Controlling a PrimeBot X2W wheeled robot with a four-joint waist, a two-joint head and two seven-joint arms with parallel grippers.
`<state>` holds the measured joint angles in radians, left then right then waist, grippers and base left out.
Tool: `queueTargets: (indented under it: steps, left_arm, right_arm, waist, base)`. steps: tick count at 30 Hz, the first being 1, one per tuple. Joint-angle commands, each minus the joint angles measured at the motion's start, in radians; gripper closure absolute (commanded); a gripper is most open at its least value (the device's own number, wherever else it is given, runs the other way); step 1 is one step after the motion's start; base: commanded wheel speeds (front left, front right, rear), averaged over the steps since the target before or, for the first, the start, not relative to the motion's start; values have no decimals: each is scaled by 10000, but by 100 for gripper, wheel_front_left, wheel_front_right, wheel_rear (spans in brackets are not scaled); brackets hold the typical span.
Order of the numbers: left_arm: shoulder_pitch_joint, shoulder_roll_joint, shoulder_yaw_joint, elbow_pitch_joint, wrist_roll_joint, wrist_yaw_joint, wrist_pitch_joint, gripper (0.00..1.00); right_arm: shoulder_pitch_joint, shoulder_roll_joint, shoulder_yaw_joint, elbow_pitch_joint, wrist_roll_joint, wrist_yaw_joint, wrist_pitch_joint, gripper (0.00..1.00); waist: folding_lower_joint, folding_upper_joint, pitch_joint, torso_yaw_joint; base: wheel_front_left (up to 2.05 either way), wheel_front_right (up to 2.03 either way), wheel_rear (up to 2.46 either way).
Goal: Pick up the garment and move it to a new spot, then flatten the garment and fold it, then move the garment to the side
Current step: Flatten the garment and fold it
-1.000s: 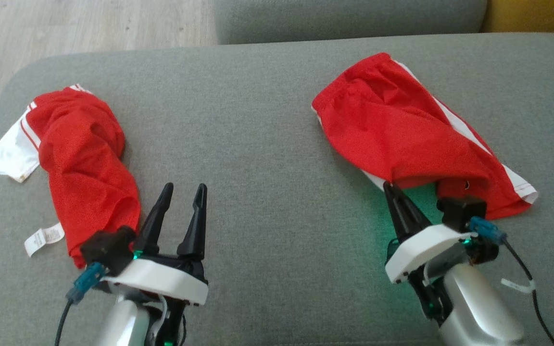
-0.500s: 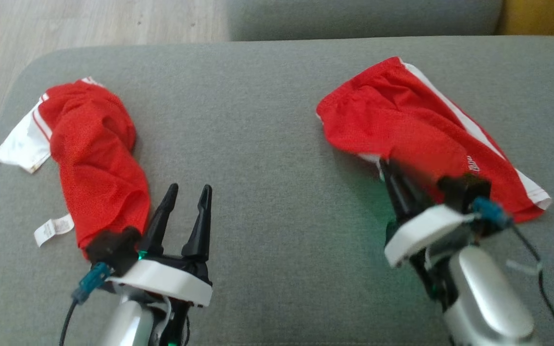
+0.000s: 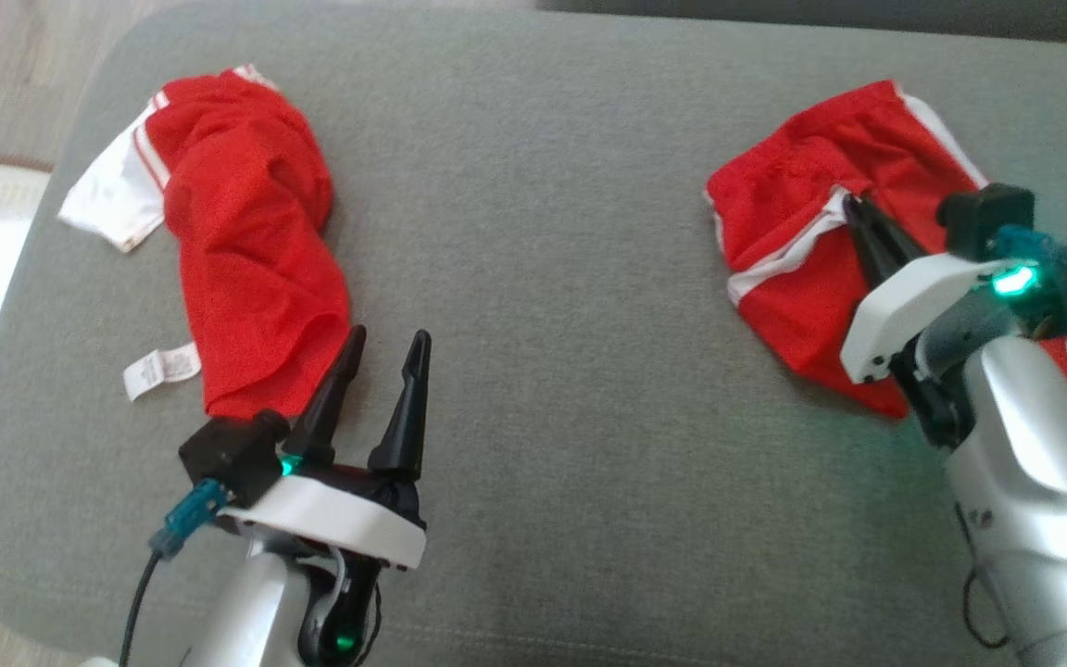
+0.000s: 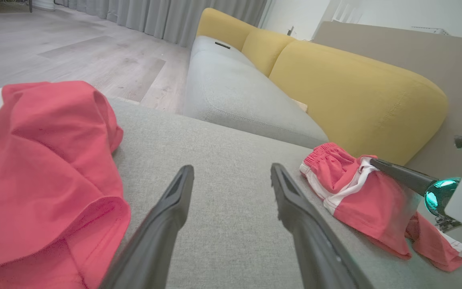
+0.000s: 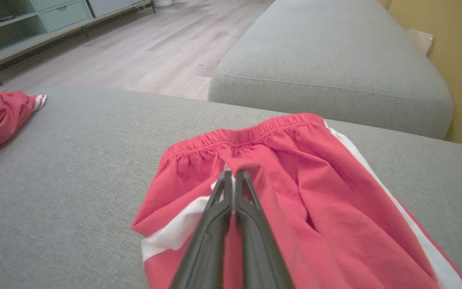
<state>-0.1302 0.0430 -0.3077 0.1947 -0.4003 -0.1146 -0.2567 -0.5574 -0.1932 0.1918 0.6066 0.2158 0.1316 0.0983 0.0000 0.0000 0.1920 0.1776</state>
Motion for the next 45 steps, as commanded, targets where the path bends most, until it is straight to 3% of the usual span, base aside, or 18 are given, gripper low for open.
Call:
queueTargets:
  steps: [1,5,6,7,15,23,28,31,37,45]
  left_arm:
    - [-368,72,271,-317,-58,-25,-51,0]
    - [-458,72,250,-313,-91,-38,-51,0]
    - [-479,72,249,-310,-93,-42,-51,0]
    - [-506,72,242,-300,-95,-44,-51,0]
    - [-579,72,360,-287,-36,-8,-51,0]
    - [-481,72,600,-296,-19,20,-51,0]
    - [-302,72,803,-357,6,66,-51,0]
    - [-139,72,945,-438,36,94,-51,0]
    - [8,72,926,-443,113,72,-51,0]
    - [20,72,782,-416,155,45,-51,0]
  right_arm:
    - [-562,-85,231,9,-10,-9,-110,100]
    - [-1122,-304,412,1153,-114,-9,-280,100]
    - [-1251,-376,459,1469,-277,-9,-345,9]
    - [-1368,-446,513,1793,-481,-9,-392,0]
    - [-1853,-136,45,3264,-1195,-9,-1510,0]
    - [-1429,325,-488,2931,-993,-9,-2903,0]
    - [-422,822,-629,1695,-717,-9,-3418,0]
    - [785,1175,-697,309,-655,-9,-3554,0]
    - [2594,1413,-777,-1649,-367,-9,-3594,0]
    - [3407,1427,-296,-2600,-4,-9,-3598,0]
  waist:
    - [0,0,235,246]
    - [0,0,406,373]
    - [0,0,430,384]
    - [0,0,448,390]
    - [0,0,326,58]
    - [0,0,-25,-544]
    - [0,0,-302,-1057]
    - [0,0,-504,-1444]
    - [0,0,-687,-1733]
    - [0,0,-724,-1594]
  base:
    - [0,0,0]
    - [0,0,0]
    - [0,0,0]
    - [0,0,0]
    - [0,0,0]
    - [0,0,0]
    - [0,0,0]
    - [0,0,0]
    - [0,0,0]
    - [0,0,0]
